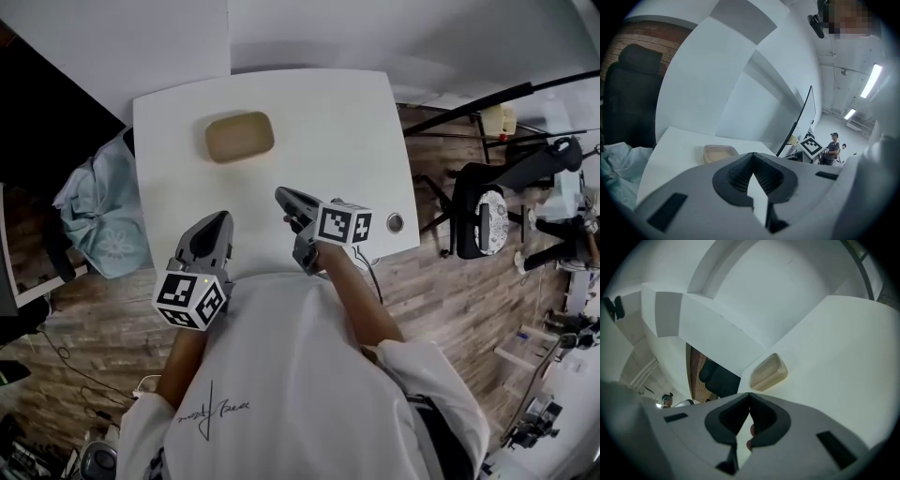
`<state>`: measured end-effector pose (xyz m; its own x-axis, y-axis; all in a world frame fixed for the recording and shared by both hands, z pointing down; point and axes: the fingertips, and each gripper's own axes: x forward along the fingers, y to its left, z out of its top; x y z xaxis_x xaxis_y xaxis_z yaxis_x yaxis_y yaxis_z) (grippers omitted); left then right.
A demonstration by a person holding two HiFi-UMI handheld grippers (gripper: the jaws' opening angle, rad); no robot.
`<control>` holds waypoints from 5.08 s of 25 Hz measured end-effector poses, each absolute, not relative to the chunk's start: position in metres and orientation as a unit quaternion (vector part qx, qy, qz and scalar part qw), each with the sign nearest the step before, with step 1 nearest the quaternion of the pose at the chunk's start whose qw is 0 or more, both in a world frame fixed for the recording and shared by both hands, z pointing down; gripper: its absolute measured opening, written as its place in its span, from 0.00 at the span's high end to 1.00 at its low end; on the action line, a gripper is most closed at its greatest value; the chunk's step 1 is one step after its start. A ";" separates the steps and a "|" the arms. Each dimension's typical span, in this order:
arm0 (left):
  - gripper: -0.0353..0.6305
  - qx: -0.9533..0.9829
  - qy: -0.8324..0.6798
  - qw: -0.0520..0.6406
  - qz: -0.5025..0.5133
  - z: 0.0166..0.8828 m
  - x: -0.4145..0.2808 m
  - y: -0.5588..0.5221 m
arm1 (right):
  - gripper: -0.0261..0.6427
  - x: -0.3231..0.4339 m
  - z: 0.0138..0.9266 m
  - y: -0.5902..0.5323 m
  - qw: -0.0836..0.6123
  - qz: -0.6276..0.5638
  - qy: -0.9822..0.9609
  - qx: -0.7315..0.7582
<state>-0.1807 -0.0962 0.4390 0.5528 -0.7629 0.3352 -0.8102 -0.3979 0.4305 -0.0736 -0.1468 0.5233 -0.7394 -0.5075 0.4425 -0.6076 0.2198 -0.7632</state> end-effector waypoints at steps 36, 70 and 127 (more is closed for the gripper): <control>0.94 0.826 -0.464 0.310 0.076 0.466 -0.184 -0.109 | 0.93 -0.058 0.579 -0.201 0.093 0.549 -0.730 0.396; 0.94 0.819 -0.462 0.319 0.114 0.481 -0.182 -0.132 | 0.80 -0.062 0.606 -0.235 0.058 0.582 -0.729 0.356; 0.94 0.810 -0.469 0.333 0.112 0.488 -0.184 -0.126 | 0.94 -0.072 0.590 -0.239 -0.066 0.629 -0.720 0.285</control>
